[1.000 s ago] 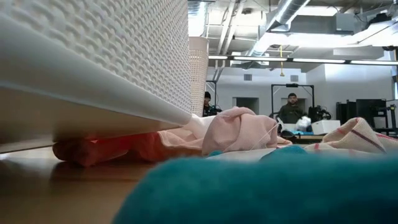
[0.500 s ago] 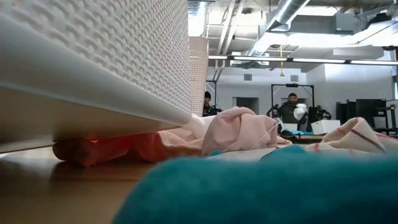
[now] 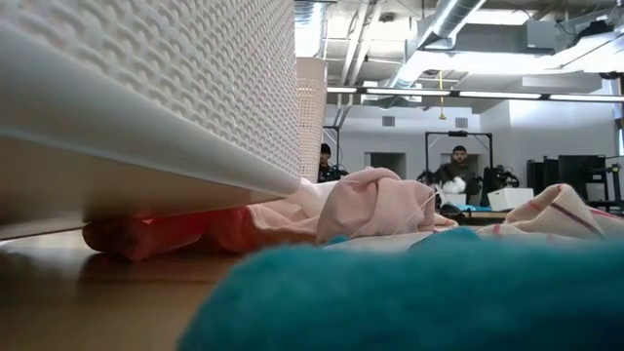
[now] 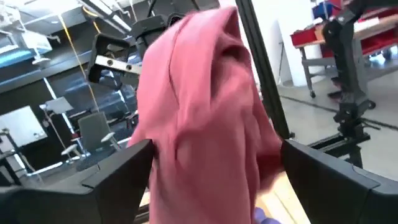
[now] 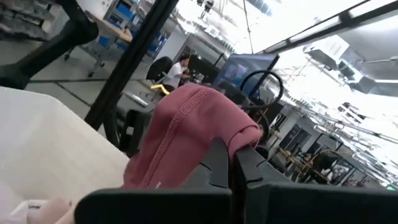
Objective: Sort clothes
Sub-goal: Put the red underwear into the bottom white laundry bin
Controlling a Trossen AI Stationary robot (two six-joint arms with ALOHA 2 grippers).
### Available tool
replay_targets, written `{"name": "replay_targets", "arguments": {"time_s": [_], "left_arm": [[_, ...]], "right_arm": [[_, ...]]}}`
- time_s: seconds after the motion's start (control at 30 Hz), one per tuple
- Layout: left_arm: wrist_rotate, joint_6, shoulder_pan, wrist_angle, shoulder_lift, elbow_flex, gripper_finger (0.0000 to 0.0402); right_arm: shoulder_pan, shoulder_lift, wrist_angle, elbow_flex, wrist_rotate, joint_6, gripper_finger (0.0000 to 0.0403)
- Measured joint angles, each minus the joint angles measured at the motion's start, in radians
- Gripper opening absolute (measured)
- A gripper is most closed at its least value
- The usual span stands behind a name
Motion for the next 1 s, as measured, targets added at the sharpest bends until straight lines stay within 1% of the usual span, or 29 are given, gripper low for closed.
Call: {"name": "replay_targets", "arguments": {"time_s": [0.13,0.23,0.4,0.5,0.57,0.63,0.77,0.93,0.97,1.0], "left_arm": [[0.011,-0.019,0.03,0.049,0.04,0.0,0.0349],[0.011,-0.025,0.041,0.085,0.067,0.0,0.0349],[-0.012,-0.065,0.059,0.124,0.092,0.0,0.0347],[-0.043,-0.065,0.064,0.127,0.092,0.0,0.0329],[-0.061,-0.049,0.063,0.123,0.092,0.0,0.0303],[-0.066,-0.031,0.056,0.114,0.091,0.0,0.0265],[-0.073,-0.002,0.043,0.05,0.083,0.009,0.0166],[-0.079,0.008,0.022,-0.096,0.084,0.058,0.0041],[-0.083,0.02,0.014,-0.112,0.084,0.067,0.0022],[-0.092,0.032,0.003,-0.129,0.084,0.077,0.0013]], "right_arm": [[-0.029,0.034,0.028,0.003,-0.016,0.02,0.0001],[-0.043,0.07,0.028,0.033,-0.023,0.02,0.0001],[-0.043,0.133,-0.047,0.104,-0.024,0.005,0.0001],[-0.032,0.152,-0.096,0.136,-0.023,0.001,0.0001],[-0.027,0.154,-0.11,0.148,-0.023,0.001,0.0001],[-0.019,0.153,-0.121,0.148,-0.023,0.001,0.0001],[0.0,0.15,-0.129,0.147,-0.016,-0.011,0.0001],[0.02,0.145,-0.131,0.147,-0.011,-0.031,0.0002],[0.023,0.145,-0.134,0.147,-0.011,-0.033,0.0003],[0.026,0.145,-0.136,0.147,-0.009,-0.033,0.0007]]}}
